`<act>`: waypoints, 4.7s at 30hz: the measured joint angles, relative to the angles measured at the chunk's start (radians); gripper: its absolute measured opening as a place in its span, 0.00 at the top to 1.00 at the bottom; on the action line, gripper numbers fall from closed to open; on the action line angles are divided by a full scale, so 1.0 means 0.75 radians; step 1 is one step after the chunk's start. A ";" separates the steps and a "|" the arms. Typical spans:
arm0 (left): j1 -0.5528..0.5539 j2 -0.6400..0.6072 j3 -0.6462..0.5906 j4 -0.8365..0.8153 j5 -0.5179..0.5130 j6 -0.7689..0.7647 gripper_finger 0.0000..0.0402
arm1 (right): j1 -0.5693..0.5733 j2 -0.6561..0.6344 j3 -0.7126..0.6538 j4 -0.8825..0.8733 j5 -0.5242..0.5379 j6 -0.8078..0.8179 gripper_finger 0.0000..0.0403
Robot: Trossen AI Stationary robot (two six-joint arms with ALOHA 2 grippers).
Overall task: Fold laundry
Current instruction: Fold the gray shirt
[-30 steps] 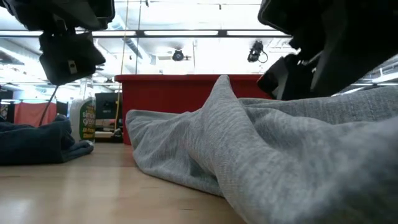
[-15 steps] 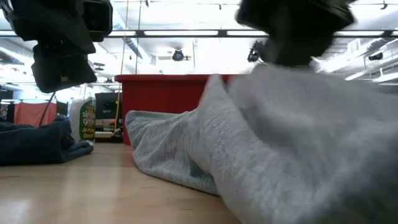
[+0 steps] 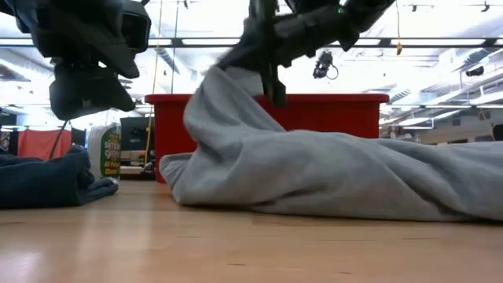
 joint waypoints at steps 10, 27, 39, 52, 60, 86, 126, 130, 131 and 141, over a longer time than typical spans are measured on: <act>0.098 0.000 0.000 0.103 -0.076 0.092 0.57 | 0.114 -0.004 0.004 -0.010 -0.258 -0.053 0.74; 0.076 0.069 0.001 0.295 -0.042 0.796 0.48 | 0.224 -0.077 0.004 -0.695 0.020 0.167 0.75; 0.015 0.318 0.009 0.436 -0.044 1.221 0.45 | 0.422 -0.158 0.002 -1.183 0.225 0.364 0.75; 0.074 0.392 0.011 0.527 -0.040 1.227 0.95 | 0.749 -0.198 0.001 -1.350 0.230 0.777 0.75; 0.075 0.390 0.011 0.540 -0.016 1.174 0.99 | 0.893 -0.197 -0.059 -1.321 0.369 1.044 0.68; 0.090 0.039 0.016 0.544 -0.011 1.154 1.00 | 0.863 -0.218 0.201 -1.656 0.391 0.954 0.99; 0.211 -0.553 0.896 0.017 -0.717 2.009 1.00 | 0.915 -0.765 1.167 -1.825 2.035 -0.496 1.00; 0.280 -0.561 0.903 -0.020 -0.770 2.074 1.00 | 0.806 -0.817 1.166 -1.819 2.033 -0.606 1.00; 0.303 -0.561 0.903 -0.019 -0.769 2.086 1.00 | 0.778 -0.832 1.165 -1.813 2.033 -0.643 1.00; 0.396 -0.492 1.181 -0.050 -0.547 2.162 1.00 | 0.718 -0.867 1.166 -0.933 1.997 -1.578 1.00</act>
